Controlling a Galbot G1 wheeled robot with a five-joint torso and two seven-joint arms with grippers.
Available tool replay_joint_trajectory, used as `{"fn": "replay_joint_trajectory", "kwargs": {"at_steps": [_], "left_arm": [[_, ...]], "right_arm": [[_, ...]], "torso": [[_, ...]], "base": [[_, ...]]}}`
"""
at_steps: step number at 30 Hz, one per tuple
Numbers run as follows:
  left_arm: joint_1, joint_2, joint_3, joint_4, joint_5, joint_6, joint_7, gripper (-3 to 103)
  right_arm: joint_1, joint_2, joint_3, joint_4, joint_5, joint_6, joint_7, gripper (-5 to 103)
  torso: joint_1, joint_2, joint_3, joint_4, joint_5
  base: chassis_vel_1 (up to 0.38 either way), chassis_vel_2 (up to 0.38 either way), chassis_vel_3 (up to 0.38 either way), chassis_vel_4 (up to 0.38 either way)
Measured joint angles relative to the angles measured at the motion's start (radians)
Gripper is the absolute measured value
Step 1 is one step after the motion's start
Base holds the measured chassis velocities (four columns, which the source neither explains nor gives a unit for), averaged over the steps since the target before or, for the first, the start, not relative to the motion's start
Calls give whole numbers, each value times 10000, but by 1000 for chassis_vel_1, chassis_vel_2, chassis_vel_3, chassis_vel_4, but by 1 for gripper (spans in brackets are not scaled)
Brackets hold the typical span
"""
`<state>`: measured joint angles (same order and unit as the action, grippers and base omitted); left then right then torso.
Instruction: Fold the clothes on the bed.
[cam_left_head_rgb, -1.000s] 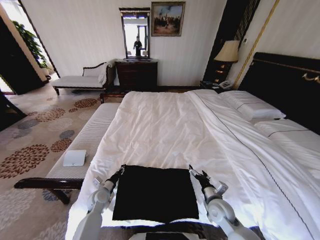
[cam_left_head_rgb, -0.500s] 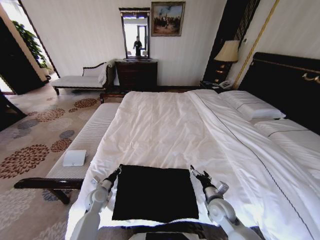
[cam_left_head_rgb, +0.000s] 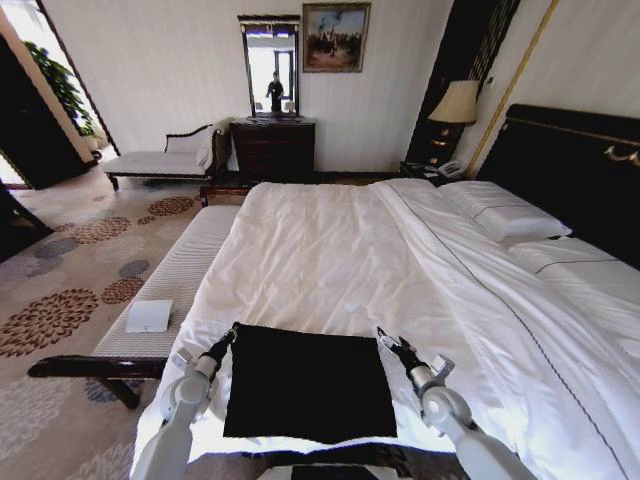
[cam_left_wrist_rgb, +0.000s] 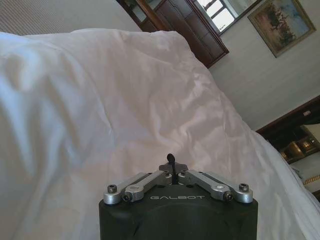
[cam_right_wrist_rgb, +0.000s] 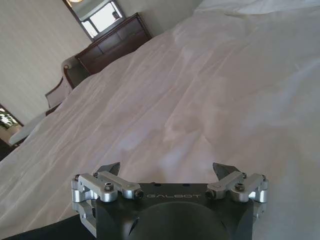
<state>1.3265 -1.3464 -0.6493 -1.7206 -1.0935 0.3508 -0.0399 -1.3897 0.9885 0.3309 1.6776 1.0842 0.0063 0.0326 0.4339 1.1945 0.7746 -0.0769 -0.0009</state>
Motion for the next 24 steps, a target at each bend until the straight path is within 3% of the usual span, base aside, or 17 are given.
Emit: {"fn": "replay_joint_trajectory", "kwargs": {"at_steps": [14, 16, 20, 24], "left_arm": [[22, -69, 43, 19, 193, -81, -17, 0], [25, -73, 58, 18, 219, -91, -18, 0], [51, -81, 62, 5, 240, -97, -18, 0], [69, -89, 63, 4, 272, -109, -19, 0]], "right_arm": [[80, 114, -157, -557, 837, -443, -1524, 100], [114, 157, -69, -594, 1204, -961, -1839, 100], [236, 193, -94, -872, 1256, -1095, -2174, 103], [375, 227, -155, -1106, 1243, -984, -2259, 90]], "torso": [[1, 0, 0, 1, 2], [1, 0, 0, 1, 1], [0, 0, 0, 1, 1], [0, 0, 0, 1, 2]], "base": [[0, 0, 0, 0], [0, 0, 0, 0], [0, 0, 0, 0], [0, 0, 0, 0]]}}
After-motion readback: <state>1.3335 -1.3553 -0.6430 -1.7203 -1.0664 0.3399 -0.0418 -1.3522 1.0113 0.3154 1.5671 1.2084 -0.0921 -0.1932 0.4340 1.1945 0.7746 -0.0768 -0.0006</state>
